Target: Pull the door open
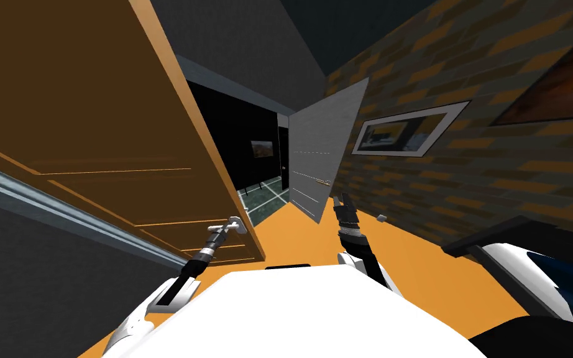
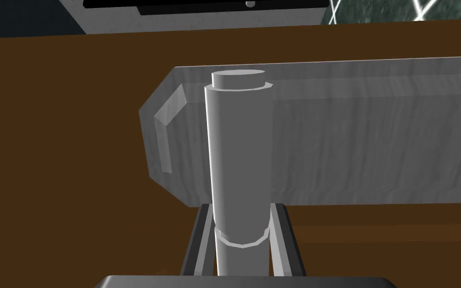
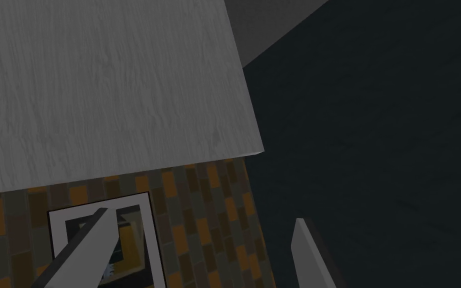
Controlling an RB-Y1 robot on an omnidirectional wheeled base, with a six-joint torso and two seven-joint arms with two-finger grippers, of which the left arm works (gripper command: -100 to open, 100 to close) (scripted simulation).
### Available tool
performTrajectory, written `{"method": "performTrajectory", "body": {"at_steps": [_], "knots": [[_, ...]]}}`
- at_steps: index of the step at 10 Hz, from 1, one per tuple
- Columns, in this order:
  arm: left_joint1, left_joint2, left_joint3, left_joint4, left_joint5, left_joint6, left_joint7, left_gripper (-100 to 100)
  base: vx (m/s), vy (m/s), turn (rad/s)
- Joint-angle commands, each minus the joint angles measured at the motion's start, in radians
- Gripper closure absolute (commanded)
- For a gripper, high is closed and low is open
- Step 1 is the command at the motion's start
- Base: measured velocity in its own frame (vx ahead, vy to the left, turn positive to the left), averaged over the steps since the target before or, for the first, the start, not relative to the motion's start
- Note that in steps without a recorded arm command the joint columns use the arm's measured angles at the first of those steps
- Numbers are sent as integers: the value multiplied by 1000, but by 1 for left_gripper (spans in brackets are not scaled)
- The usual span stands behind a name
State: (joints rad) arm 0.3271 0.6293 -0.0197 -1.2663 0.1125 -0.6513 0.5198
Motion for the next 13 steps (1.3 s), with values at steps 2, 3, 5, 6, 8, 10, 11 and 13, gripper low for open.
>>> {"method": "performTrajectory", "body": {"at_steps": [2, 3, 5, 6, 8, 10, 11, 13], "knots": [[27, 24, -4, 11, 0, -46, 19, 100, -221, 58, -126], [35, 33, -6, 13, 0, -60, 25, 100, -183, 52, -108], [49, 47, -9, 16, -1, -85, 36, 100, -199, 51, -105], [47, 41, -13, 11, -2, -73, 32, 100, -86, 18, -27], [59, 54, -19, 23, -4, -105, 42, 100, -146, 70, -142], [69, 67, -23, 34, -4, -134, 52, 100, -208, 90, -163], [74, 74, -25, 39, -4, -150, 57, 100, -235, 72, -163], [84, 88, -29, 50, -5, -180, 67, 100, -188, 81, -144]]}}
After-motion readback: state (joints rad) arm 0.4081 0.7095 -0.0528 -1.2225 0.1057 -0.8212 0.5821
